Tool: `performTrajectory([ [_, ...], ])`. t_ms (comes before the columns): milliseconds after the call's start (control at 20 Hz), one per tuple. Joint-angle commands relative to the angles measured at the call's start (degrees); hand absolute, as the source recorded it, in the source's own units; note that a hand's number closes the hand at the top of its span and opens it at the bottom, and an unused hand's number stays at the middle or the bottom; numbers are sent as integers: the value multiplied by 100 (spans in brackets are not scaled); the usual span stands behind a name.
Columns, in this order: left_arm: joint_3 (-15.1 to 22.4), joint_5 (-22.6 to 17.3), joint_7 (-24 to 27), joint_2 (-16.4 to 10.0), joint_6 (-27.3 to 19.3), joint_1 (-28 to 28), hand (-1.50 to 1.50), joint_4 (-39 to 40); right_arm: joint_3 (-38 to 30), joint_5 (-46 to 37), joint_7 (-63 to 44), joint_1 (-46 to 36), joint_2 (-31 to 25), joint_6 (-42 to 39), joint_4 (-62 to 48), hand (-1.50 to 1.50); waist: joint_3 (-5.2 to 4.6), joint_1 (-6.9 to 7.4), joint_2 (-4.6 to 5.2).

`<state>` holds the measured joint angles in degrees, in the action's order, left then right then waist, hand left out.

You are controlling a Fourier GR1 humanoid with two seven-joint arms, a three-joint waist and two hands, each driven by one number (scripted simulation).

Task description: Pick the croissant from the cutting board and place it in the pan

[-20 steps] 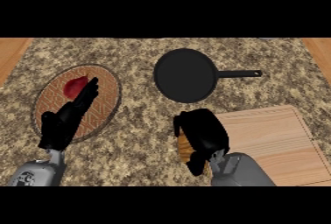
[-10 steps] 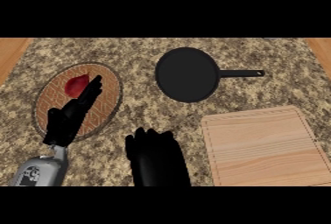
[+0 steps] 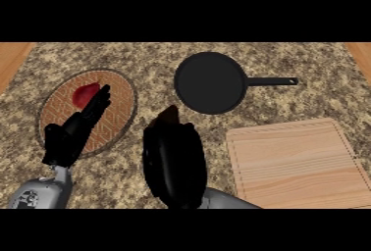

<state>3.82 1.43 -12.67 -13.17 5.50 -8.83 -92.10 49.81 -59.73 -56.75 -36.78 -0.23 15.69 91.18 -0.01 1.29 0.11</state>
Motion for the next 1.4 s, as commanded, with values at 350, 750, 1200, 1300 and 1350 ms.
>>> performTrajectory([
  [350, 185, 361, -8, 295, -203, -51, 0, 33, -1582, 628, 1809, -517, -164, 1543, -2548, 150, 3, -66, 17],
  [750, -242, -20, -172, 47, 179, -390, 0, 77, -2794, 1368, 3569, -1484, -122, 2302, -4788, 150, 4, -2, 39],
  [1200, -28, 173, -144, 206, 180, -253, 0, -110, -3570, 1944, 5042, -2340, 20, 2867, -6893, 150, 6, 146, 78],
  [1300, -74, 176, 69, 330, 103, -177, 0, 142, -3844, 1945, 5343, -2486, -33, 2972, -7138, 150, 4, 100, 75],
  [1350, -81, 178, -151, 221, 152, -242, 0, -54, -4015, 2124, 5551, -2585, -230, 2836, -7216, 150, 8, 166, 98],
])
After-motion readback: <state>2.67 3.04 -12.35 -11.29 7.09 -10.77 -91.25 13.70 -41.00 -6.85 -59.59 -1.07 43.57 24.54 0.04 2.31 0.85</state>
